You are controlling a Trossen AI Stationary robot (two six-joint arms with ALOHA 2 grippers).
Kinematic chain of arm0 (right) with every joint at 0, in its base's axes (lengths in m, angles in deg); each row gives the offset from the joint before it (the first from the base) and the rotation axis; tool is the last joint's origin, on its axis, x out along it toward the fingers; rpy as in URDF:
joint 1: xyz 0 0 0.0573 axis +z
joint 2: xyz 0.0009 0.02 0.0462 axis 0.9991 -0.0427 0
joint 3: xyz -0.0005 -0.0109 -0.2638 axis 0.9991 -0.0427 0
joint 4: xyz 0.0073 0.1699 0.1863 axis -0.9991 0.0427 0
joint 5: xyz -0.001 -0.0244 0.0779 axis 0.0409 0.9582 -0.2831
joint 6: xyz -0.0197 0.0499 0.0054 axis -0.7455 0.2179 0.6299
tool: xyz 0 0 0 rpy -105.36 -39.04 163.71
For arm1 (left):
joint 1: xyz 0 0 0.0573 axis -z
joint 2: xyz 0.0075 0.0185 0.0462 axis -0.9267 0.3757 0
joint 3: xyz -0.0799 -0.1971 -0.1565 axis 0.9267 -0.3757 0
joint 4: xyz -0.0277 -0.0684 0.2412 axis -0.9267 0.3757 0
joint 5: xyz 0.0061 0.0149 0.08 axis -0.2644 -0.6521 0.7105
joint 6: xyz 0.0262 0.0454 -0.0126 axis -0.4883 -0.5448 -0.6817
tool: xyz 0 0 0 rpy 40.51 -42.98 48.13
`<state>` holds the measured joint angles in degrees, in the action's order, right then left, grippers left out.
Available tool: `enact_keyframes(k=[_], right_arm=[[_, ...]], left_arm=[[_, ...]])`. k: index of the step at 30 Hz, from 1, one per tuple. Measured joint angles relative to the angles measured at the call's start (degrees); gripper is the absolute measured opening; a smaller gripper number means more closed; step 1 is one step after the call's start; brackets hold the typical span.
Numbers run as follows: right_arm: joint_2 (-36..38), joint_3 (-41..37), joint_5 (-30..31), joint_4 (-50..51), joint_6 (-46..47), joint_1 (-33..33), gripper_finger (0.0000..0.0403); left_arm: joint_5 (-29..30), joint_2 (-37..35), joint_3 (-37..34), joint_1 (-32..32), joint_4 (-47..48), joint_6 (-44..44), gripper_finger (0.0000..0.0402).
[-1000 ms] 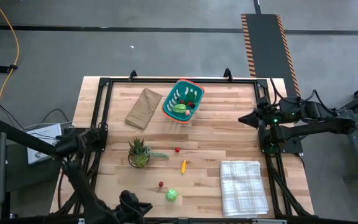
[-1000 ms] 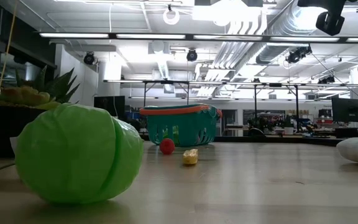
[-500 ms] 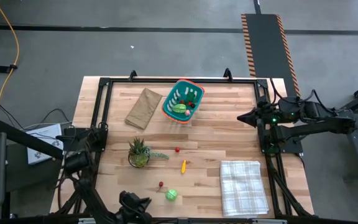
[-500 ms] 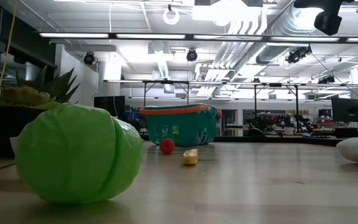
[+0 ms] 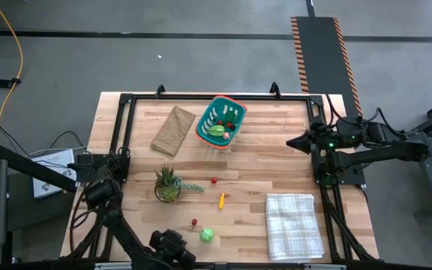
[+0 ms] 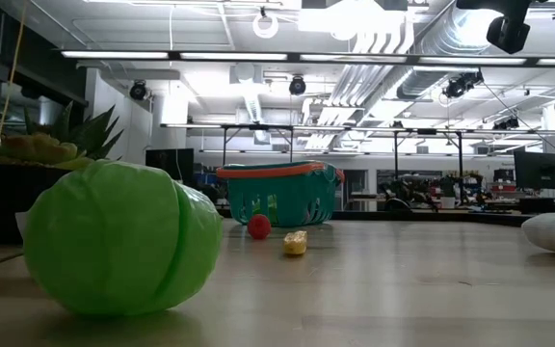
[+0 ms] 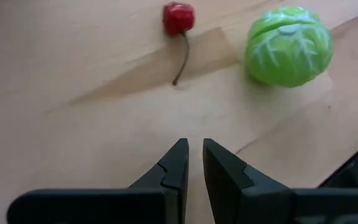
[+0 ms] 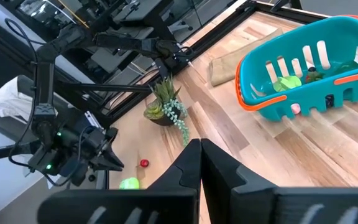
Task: Pick and placing Produce into tupperware
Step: Put the red cherry in the green basket
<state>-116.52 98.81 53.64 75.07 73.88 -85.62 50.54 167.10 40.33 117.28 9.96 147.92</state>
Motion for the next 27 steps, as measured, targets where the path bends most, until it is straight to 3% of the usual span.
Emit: enact_keyframes(k=[12, 18, 25, 27], right_arm=[[0.00, 0.00, -1.71, 0.30, 0.11, 0.00, 0.0001], [0.00, 0.00, -1.71, 0.50, 0.12, 0.00, 0.0001], [-0.02, 0.00, -1.71, 1.57, 0.33, 0.00, 0.0001], [-0.02, 0.00, -1.71, 1.74, 0.32, 0.00, 0.0001]], left_arm=[[11.06, -0.02, 4.06, 0.67, -0.33, -10.16, 0.0040], [14.46, -0.04, 8.11, 1.35, 10.24, -10.18, 0.0040], [15.86, -0.04, 11.09, 4.62, 31.74, 5.23, 0.0040], [17.90, -0.38, 9.87, 6.83, 30.99, 9.02, 0.0040]])
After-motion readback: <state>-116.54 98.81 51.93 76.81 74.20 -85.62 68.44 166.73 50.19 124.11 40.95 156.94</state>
